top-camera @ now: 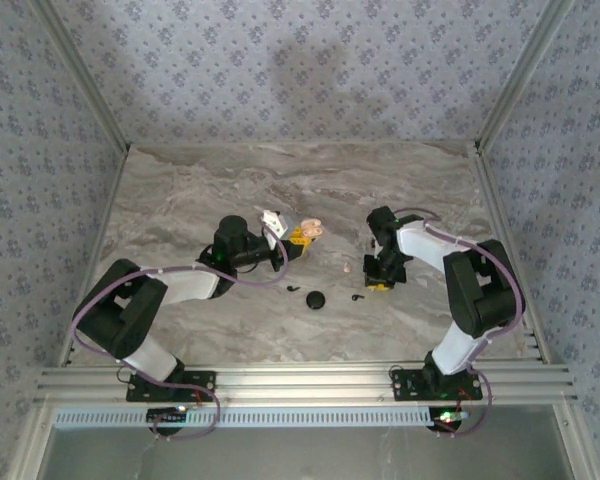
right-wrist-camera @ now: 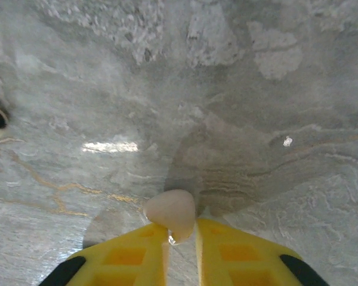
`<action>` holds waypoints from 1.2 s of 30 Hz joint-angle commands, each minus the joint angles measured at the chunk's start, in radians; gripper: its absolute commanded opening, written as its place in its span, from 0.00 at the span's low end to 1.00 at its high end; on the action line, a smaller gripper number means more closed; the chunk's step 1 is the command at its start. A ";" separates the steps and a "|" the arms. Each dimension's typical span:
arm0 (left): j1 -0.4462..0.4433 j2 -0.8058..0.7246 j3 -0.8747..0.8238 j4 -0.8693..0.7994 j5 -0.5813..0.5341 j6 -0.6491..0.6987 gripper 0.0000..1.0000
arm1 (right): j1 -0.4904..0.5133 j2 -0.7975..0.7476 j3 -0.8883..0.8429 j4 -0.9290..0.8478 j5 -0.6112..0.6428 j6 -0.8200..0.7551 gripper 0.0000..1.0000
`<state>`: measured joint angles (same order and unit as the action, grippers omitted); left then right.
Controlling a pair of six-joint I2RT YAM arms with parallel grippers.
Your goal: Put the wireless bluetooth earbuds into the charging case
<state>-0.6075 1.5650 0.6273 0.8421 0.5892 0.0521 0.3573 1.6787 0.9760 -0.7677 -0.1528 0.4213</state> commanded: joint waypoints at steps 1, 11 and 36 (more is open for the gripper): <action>0.008 -0.022 0.017 0.019 0.004 0.015 0.10 | -0.008 0.003 0.047 -0.078 0.025 -0.022 0.26; 0.009 -0.032 0.017 0.019 0.004 0.014 0.10 | -0.008 -0.066 0.144 -0.199 0.090 0.065 0.33; 0.020 -0.048 0.028 0.000 0.008 -0.003 0.10 | 0.002 0.145 0.154 -0.073 0.041 0.105 0.36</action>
<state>-0.5945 1.5463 0.6273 0.8356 0.5892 0.0513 0.3573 1.7988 1.1099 -0.8455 -0.0940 0.5270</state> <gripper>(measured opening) 0.195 0.370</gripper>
